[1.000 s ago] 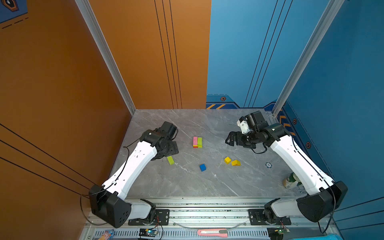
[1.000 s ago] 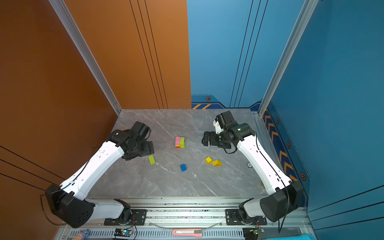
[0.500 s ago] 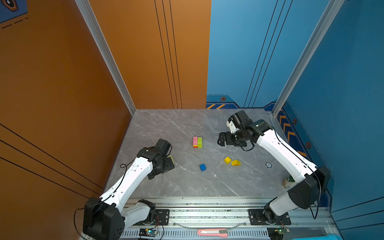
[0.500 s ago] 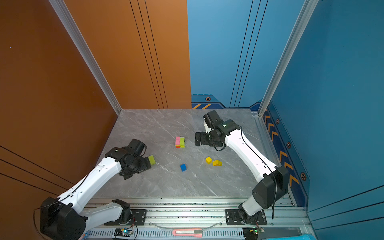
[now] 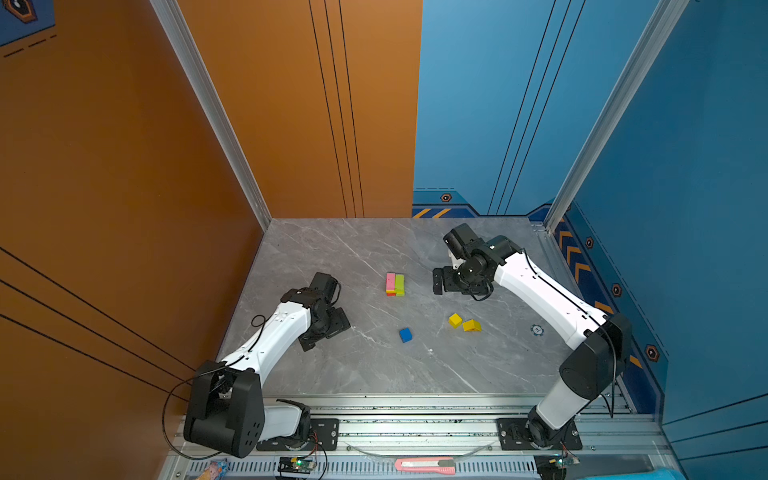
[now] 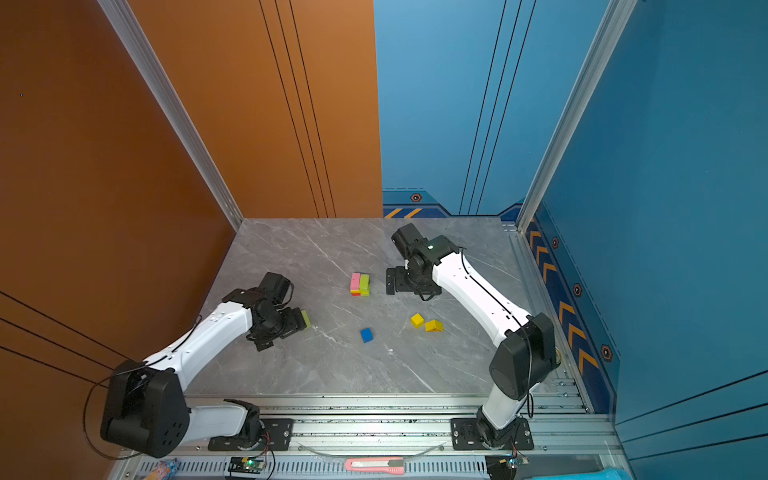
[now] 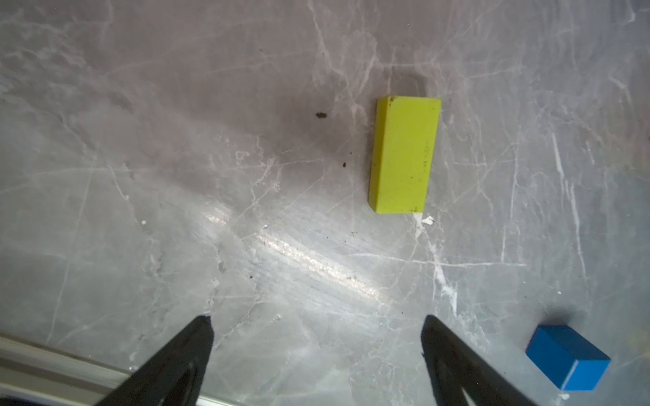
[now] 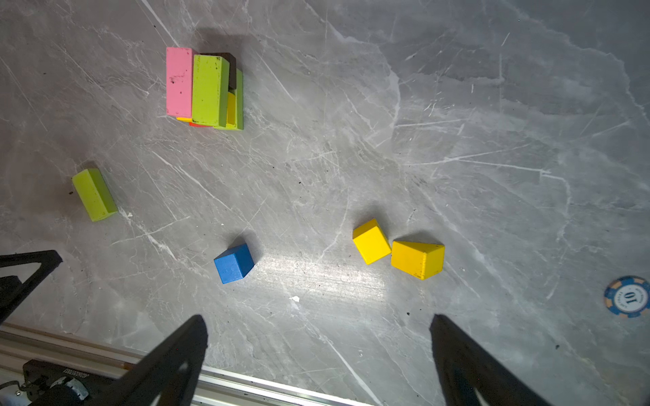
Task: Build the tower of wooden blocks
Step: 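Move the left gripper over the loose lime green block while the right nears the stack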
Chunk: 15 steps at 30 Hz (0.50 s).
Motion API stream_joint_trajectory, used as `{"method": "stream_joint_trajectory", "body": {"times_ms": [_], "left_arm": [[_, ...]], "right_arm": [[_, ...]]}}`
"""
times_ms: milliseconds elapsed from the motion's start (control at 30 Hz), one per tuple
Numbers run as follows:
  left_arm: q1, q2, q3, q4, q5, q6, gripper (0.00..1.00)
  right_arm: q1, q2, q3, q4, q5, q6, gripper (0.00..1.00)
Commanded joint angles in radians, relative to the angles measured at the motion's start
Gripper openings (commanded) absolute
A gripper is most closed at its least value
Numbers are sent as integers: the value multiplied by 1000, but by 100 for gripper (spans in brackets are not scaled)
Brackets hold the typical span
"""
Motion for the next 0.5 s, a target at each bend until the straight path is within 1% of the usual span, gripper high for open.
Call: {"method": "stream_joint_trajectory", "body": {"times_ms": [0,233,367,467], "left_arm": [[15,37,23,21,-5,58,92],[23,108,61,37,-13,94,91],[30,130,75,49,19,98,90],[32,134,76,65,19,109,90]], "right_arm": [[35,8,22,-24,61,59,100],[74,-7,-6,-3,68,84,100],[82,-11,-10,-4,72,89,100],[86,-8,-18,-3,83,89,100]]}}
